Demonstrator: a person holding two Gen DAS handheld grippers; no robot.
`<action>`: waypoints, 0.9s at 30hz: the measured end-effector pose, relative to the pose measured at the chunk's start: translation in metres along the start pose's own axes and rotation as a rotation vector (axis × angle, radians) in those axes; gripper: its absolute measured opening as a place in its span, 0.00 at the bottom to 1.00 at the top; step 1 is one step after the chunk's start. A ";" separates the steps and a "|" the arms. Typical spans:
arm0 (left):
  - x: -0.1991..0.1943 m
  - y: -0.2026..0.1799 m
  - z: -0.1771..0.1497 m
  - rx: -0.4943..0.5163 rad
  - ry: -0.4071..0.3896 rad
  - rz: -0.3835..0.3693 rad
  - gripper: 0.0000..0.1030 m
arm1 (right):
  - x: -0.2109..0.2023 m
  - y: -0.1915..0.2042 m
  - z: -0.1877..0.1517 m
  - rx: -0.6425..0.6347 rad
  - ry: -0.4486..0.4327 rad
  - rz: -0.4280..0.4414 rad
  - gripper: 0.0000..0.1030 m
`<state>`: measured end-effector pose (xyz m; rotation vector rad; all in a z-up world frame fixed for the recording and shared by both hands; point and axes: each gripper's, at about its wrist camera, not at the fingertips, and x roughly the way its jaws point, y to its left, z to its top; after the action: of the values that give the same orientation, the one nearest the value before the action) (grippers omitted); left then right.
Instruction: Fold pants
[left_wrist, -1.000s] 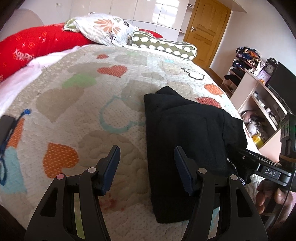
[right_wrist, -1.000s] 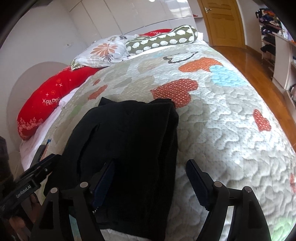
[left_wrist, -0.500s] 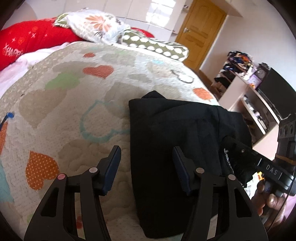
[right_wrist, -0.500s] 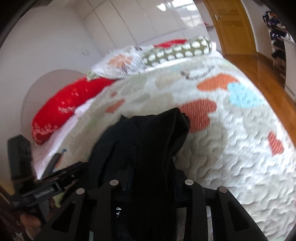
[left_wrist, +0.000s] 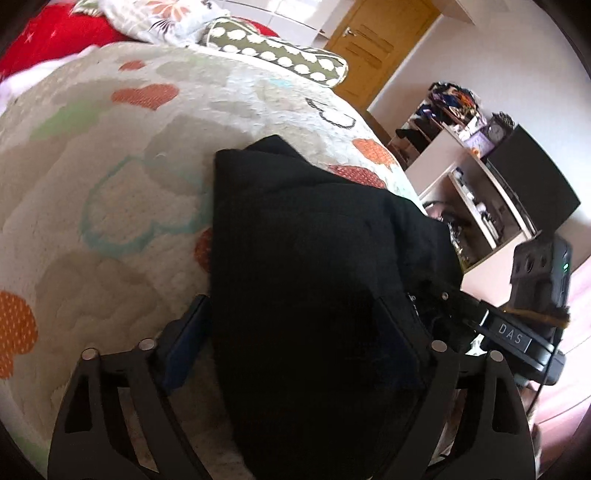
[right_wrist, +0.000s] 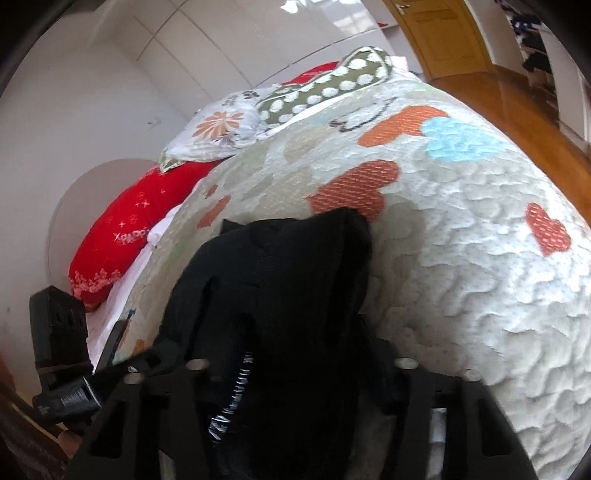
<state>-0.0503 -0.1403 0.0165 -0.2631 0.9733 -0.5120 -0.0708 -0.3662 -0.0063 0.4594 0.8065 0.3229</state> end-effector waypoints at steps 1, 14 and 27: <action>-0.002 -0.001 0.001 -0.001 -0.005 0.006 0.63 | -0.002 0.005 0.001 -0.016 -0.012 -0.012 0.34; -0.044 0.045 0.055 0.021 -0.110 0.143 0.40 | 0.045 0.070 0.055 -0.101 -0.048 0.018 0.33; -0.057 0.038 0.033 0.115 -0.197 0.379 0.64 | 0.030 0.093 0.068 -0.241 -0.085 -0.106 0.45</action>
<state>-0.0377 -0.0780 0.0591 -0.0214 0.7743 -0.1887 -0.0099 -0.2916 0.0640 0.2026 0.6959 0.2953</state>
